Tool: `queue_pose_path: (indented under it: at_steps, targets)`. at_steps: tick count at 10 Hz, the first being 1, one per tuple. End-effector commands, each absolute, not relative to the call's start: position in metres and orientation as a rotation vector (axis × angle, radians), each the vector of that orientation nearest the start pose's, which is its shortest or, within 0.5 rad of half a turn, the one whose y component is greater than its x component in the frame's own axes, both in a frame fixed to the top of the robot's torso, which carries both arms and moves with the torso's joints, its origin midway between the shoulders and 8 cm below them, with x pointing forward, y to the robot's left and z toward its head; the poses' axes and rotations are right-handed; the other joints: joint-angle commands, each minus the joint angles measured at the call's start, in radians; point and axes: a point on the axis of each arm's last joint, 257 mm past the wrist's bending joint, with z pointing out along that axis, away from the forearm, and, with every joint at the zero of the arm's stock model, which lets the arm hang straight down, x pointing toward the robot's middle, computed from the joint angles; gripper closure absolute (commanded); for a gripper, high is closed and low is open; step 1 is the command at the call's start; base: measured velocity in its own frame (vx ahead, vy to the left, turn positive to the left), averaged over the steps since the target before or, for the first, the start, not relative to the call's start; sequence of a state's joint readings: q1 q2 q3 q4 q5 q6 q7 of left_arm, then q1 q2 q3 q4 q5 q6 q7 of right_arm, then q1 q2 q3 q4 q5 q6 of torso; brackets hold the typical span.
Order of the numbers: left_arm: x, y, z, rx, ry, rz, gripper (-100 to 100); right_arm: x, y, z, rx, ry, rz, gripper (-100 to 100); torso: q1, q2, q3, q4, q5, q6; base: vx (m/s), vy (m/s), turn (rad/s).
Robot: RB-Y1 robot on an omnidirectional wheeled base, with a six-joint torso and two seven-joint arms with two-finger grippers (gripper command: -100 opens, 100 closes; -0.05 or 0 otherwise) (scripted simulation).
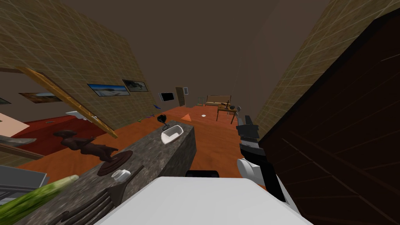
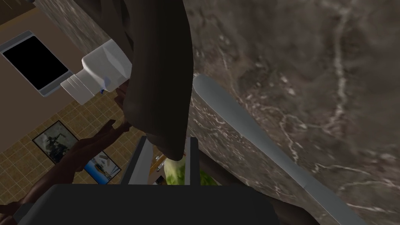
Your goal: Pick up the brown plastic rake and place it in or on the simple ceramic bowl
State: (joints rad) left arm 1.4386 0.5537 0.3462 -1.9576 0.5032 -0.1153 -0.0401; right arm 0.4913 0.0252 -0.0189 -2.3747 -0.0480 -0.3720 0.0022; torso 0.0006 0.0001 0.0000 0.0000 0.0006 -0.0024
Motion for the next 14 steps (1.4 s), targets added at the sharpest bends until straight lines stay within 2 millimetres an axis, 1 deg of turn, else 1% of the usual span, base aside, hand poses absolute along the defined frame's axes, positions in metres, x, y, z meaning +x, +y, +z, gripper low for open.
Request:
queue_pose_path:
  at_steps: [1, 2, 3, 9, 14]
  targets:
    - [0.014, 0.569, -0.297, -1.627, 1.519, -0.182, 100, 0.344, -0.292, 0.045, 0.721, 0.578, 1.312, 0, 0.000, 0.000, 0.000, 0.000, 0.000, 0.000, 0.004, -0.006, 0.012]
    - [0.014, 0.569, -0.296, -1.627, 1.519, -0.182, 0, 0.344, -0.292, 0.045, 0.721, 0.578, 1.312, 0, 0.000, 0.000, 0.000, 0.000, 0.000, 0.000, 0.000, 0.000, 0.000]
    - [0.018, 0.577, -0.279, -1.575, 1.526, -0.169, 100, 0.344, -0.292, 0.045, 0.721, 0.578, 1.312, 0, 0.000, 0.000, 0.000, 0.000, 0.000, 0.000, -0.012, -0.009, 0.040]
    - [0.016, 0.594, -0.225, -1.412, 1.607, -0.091, 100, 0.344, -0.292, 0.045, 0.721, 0.578, 1.312, 0, -0.005, 0.001, 0.000, 0.000, -0.003, 0.001, -0.008, -0.024, 0.041]
    - [0.020, 0.598, -0.181, -1.272, 1.697, -0.037, 100, 0.343, -0.292, 0.045, 0.721, 0.578, 1.312, 0, -0.007, -0.001, -0.001, -0.001, -0.004, 0.002, 0.010, -0.034, 0.038]
